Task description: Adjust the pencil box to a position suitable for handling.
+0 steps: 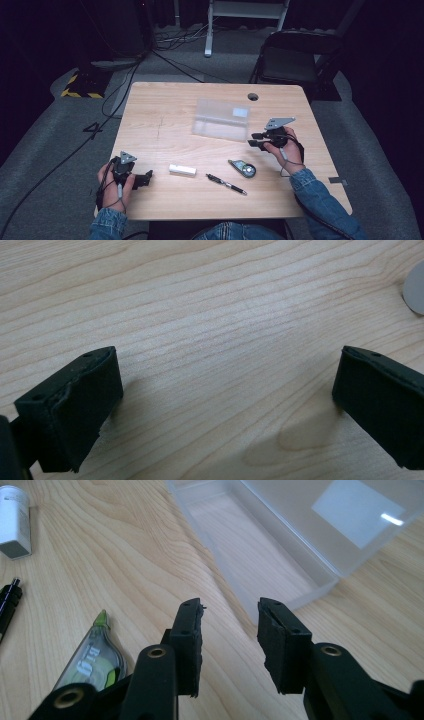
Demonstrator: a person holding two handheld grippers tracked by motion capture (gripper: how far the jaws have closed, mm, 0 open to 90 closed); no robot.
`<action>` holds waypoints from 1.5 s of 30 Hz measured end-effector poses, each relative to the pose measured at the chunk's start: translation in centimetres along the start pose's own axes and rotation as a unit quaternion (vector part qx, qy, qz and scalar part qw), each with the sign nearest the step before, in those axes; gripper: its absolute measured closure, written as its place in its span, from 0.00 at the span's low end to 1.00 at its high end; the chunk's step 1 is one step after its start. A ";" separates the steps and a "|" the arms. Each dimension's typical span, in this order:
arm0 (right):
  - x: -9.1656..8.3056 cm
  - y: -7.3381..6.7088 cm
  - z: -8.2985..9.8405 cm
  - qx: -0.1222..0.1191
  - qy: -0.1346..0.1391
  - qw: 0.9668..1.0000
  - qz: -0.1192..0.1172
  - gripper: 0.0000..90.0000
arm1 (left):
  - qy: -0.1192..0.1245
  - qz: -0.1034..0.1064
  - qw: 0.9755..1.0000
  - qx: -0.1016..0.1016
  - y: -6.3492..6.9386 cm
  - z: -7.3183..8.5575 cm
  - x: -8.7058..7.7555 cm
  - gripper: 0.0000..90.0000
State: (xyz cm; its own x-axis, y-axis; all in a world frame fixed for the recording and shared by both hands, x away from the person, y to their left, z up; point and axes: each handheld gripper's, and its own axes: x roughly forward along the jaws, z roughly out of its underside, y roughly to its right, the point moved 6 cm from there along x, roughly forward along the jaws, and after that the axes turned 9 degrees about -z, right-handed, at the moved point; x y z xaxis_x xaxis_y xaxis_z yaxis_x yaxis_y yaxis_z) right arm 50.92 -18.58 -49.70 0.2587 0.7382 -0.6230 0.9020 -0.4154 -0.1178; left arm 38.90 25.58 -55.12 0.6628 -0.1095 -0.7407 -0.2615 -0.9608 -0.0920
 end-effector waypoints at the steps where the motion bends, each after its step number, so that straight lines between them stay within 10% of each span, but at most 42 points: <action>1: 0.3 0.0 -0.2 -0.003 -0.001 1.000 -0.002 0.70 | 0.000 0.000 1.000 0.000 0.0 0.0 0.0 0.00; 23: 5.0 1.7 -1.1 -0.014 -0.022 0.999 -0.021 0.74 | 0.000 0.000 1.000 0.000 0.0 0.0 0.0 0.00; 45: 4.1 0.8 0.9 -0.029 -0.053 0.997 -0.057 0.98 | 0.000 0.000 1.000 0.001 0.0 0.0 0.0 0.00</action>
State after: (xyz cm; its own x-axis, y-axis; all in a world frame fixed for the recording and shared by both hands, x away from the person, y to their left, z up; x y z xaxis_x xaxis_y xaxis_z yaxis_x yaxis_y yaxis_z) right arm 52.39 -16.39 -53.01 0.1182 0.7178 -0.6862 0.9428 -0.2980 -0.1493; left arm 38.91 25.60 -55.12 0.6629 -0.1089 -0.7408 -0.2626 -0.9603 -0.0938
